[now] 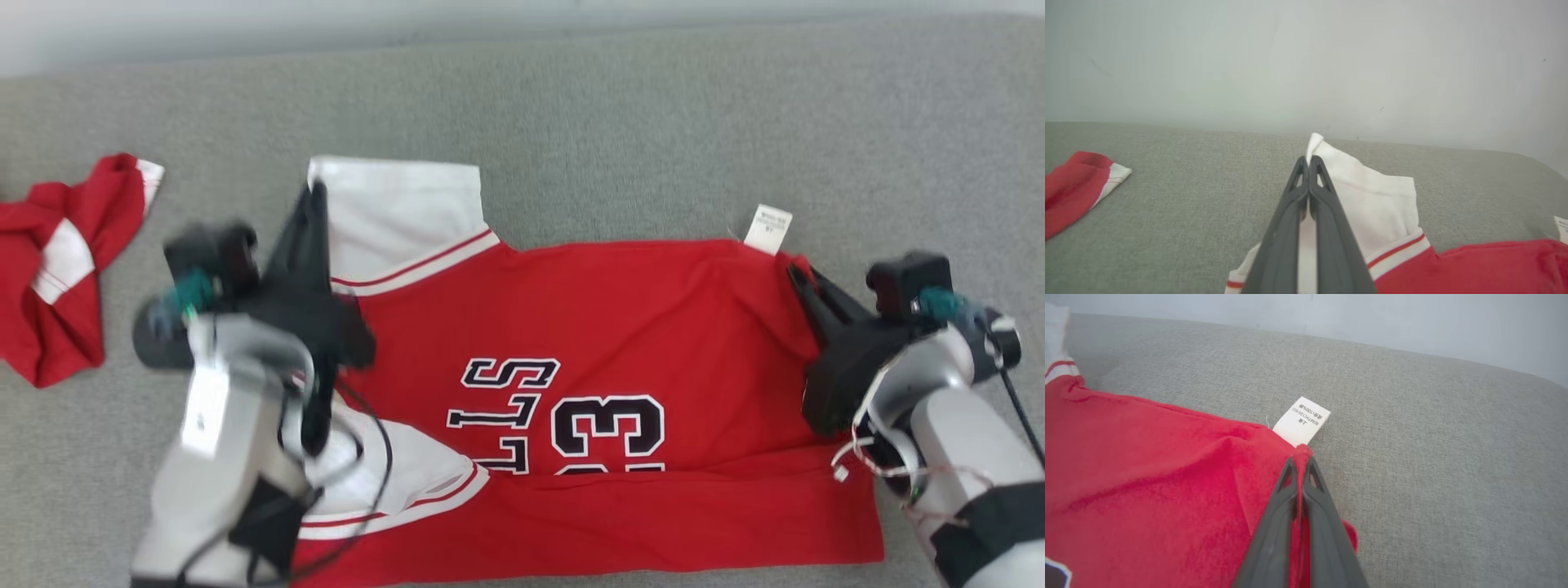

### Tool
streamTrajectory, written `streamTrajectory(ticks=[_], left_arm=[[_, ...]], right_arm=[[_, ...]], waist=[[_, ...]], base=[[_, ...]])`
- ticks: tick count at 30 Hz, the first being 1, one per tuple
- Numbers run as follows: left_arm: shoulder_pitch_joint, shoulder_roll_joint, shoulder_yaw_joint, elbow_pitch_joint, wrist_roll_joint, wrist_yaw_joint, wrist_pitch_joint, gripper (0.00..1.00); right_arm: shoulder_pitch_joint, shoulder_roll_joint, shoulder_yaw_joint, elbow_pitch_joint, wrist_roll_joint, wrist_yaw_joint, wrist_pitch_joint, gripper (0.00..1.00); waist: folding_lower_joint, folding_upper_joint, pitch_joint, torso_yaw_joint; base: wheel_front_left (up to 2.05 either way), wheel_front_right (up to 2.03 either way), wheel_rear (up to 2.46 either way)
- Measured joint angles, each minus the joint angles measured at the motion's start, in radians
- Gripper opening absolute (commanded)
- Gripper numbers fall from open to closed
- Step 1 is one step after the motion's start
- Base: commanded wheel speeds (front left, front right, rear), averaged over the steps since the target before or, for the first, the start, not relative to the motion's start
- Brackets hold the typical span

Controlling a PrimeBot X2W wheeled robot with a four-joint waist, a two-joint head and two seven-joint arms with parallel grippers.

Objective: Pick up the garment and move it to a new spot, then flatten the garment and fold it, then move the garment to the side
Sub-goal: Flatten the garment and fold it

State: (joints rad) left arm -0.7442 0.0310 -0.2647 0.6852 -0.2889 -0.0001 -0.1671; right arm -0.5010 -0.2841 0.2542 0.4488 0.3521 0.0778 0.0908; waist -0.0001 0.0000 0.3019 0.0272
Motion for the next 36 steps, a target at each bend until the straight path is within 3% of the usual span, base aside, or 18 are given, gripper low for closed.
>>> streamTrajectory(ticks=[6,17,36], left_arm=[[0.174,0.002,-0.014,-0.104,-0.022,-0.035,-0.064,0.0],[0.403,0.01,0.019,-0.32,-0.051,-0.032,-0.08,0.0],[0.661,0.027,0.05,-0.513,-0.1,0.004,-0.08,0.0]], right_arm=[[0.085,-0.002,-0.007,-0.051,-0.001,-0.02,-0.07,0.0],[0.191,-0.044,-0.025,-0.097,-0.032,-0.061,-0.139,0.0],[0.276,-0.127,0.045,-0.105,-0.141,-0.06,-0.154,0.0]], waist=[[0.0,-0.0001,-0.053,0.006],[0.0001,-0.0001,-0.121,0.01],[0.0001,-0.0001,-0.167,0.024]], base=[[0.0,0.0,0.0],[0.0,0.0,0.0],[0.0,0.0,0.0]])
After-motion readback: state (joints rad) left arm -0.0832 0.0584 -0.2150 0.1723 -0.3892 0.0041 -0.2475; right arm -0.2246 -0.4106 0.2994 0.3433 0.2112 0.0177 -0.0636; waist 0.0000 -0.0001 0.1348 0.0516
